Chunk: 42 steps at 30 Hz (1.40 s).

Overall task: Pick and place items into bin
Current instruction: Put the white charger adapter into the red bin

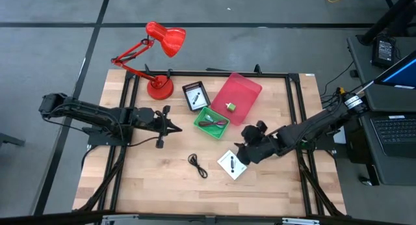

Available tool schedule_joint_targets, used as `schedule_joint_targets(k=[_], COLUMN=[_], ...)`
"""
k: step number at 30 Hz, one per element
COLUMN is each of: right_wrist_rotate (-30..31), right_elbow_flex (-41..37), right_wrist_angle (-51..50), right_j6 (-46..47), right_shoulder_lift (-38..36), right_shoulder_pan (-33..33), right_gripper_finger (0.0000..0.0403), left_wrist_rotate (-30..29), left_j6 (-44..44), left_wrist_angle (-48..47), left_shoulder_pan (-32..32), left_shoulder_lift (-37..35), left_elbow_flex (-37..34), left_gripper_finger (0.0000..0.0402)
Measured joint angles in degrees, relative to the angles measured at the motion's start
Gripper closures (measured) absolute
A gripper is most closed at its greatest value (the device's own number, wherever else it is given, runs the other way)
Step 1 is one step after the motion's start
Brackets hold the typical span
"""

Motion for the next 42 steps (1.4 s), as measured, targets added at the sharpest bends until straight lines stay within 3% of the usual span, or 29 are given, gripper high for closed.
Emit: schedule_joint_targets(k=[5, 9, 21, 34, 42], right_wrist_rotate=[-9.16, -14.89, -18.01, -19.55, -23.97], right_elbow_flex=[1.11, 1.11, 1.11, -1.18, -10.38], right_wrist_angle=[-10.32, -14.27, -24.0, -26.4, -15.14], right_j6=[15.1, 21.56, 30.93, 40.22, 46.27], right_shoulder_lift=[0.0, 0.0, 0.0, 0.7, 0.74], right_shoulder_pan=[0.0, 0.02, 0.02, 0.83, 2.65], right_gripper_finger=[0.0152, 0.0152, 0.0152, 0.0152, 0.0152], left_wrist_rotate=[0.01, 0.0, -0.03, -0.04, -0.02], left_j6=[0.06, 0.15, 1.28, 1.26, 1.2], left_wrist_angle=[0.0, 0.0, 0.42, 0.42, 0.42], left_shoulder_pan=[0.0, 0.02, 0.02, 0.02, 0.02], left_shoulder_lift=[0.0, 0.02, 0.02, 0.02, 0.02], left_elbow_flex=[0.0, 0.0, 0.0, 0.02, 0.03], left_gripper_finger=[0.0399, 0.04, 0.0397, 0.0397, 0.04])
